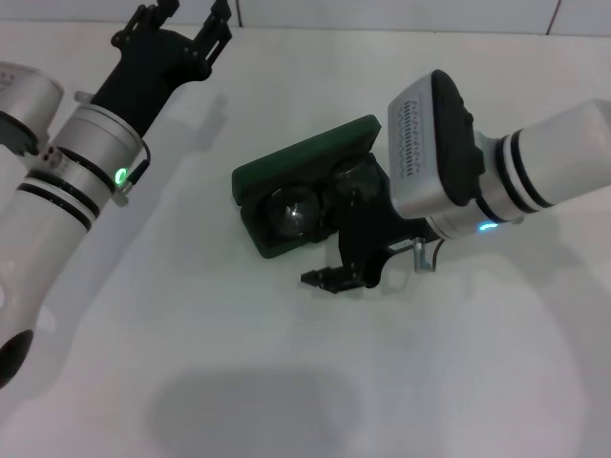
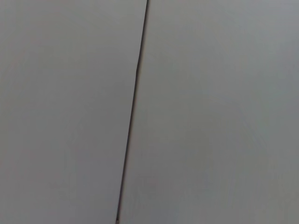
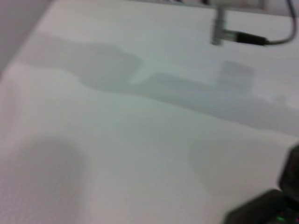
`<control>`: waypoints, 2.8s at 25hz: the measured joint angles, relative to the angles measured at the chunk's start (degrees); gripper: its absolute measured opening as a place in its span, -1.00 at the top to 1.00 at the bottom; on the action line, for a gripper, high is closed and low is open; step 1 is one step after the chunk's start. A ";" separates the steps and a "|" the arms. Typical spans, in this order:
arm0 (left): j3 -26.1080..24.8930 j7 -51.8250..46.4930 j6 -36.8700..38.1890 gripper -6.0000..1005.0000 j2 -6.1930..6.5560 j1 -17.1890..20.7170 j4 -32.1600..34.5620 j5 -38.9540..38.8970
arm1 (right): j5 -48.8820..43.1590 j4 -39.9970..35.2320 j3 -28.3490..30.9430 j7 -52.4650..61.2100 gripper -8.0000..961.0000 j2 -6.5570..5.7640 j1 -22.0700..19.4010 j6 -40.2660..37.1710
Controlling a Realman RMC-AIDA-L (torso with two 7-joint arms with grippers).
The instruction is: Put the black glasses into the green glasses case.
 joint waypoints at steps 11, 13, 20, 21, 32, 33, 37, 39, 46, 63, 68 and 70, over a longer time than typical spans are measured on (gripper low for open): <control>0.09 -16.20 -0.44 -0.45 1.00 -3.24 -7.76 17.25 | -5.50 -12.91 31.14 -0.28 -0.15 -0.55 -16.99 -12.07; 0.16 -28.09 -0.51 -0.45 1.59 -6.75 -12.73 27.46 | -2.90 -13.75 37.66 -1.35 -0.15 -0.35 -20.61 -10.06; 0.17 -54.98 -1.78 -0.46 1.97 -16.29 -24.41 53.59 | 3.75 -10.01 44.40 -7.59 -0.16 -0.58 -23.45 -7.86; 0.18 -55.87 -1.87 -0.46 1.83 -16.81 -25.08 54.90 | 3.79 -9.82 44.41 -8.09 -0.16 -0.55 -23.74 -8.00; 0.26 -60.06 -1.55 -0.48 0.54 -21.12 -27.03 66.20 | 3.48 -9.15 44.38 -9.49 -0.18 -0.73 -24.75 -8.65; 0.26 -59.68 -1.52 -0.49 0.48 -21.22 -26.62 66.92 | 3.46 -9.14 44.38 -9.49 -0.18 -0.74 -24.71 -8.66; 0.26 -56.73 -1.54 -0.49 0.29 -20.99 -24.48 69.47 | 3.41 -8.93 44.32 -9.52 -0.18 -0.75 -24.26 -8.67; 0.29 -54.16 -1.88 -0.50 0.15 -20.31 -22.87 70.22 | 3.41 -8.81 44.32 -9.53 -0.18 -0.74 -24.20 -8.68; 0.29 -48.43 -0.38 -0.51 0.13 -18.39 -21.26 66.61 | 3.38 -8.78 44.19 -9.81 -0.19 -0.72 -24.16 -10.17; 0.26 -20.15 42.12 -0.69 3.42 1.86 -21.22 52.26 | 7.64 10.14 40.23 -29.17 -0.67 -0.11 -16.39 -35.04; 0.24 -18.50 43.55 -0.74 3.14 4.28 -20.86 51.91 | 7.50 11.29 39.86 -31.52 -0.82 0.00 -15.21 -34.12; 0.19 -18.07 43.76 -0.74 3.13 4.89 -20.93 51.91 | 7.66 11.37 39.84 -32.13 -0.85 0.07 -15.03 -34.10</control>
